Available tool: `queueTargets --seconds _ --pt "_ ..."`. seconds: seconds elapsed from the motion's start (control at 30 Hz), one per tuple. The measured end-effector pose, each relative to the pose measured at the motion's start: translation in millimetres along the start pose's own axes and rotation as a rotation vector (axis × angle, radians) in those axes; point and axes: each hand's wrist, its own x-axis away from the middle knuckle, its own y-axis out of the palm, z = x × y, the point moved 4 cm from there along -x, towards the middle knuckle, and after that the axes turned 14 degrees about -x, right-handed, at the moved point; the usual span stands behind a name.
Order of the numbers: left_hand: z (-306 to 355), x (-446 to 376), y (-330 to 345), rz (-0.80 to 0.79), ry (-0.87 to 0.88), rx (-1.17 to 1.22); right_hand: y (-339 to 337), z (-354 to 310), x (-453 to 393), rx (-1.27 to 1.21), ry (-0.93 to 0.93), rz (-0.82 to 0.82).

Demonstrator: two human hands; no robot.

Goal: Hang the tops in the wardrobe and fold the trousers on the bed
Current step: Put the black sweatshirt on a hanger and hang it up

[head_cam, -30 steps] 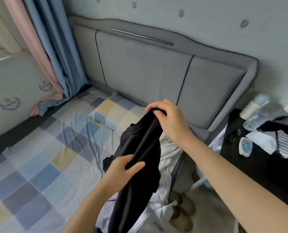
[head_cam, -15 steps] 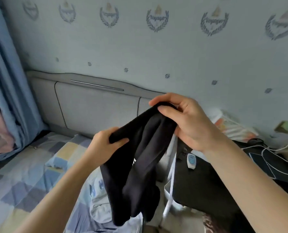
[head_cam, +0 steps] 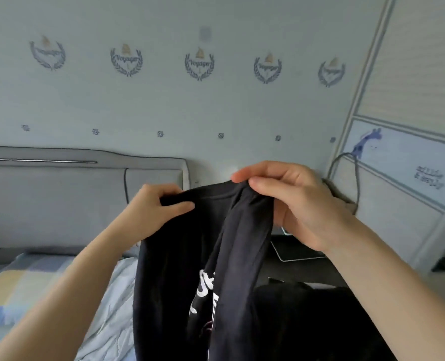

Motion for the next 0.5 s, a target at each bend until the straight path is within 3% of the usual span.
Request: queueTargets --seconds 0.13,0.3,0.4,0.5 --pt "70.9 32.1 61.1 -0.171 0.102 0.03 -26.0 -35.4 72.1 0.095 -0.096 0.118" --pt "193.5 105.3 104.7 -0.042 0.339 0.243 -82.2 -72.3 164.5 0.133 -0.179 0.453" --pt "267.7 156.8 148.4 -0.165 0.514 0.235 -108.6 -91.7 219.1 0.156 -0.191 0.587" --pt "313.0 174.1 195.0 -0.186 0.542 0.184 -132.1 -111.5 275.5 0.168 -0.153 0.672"
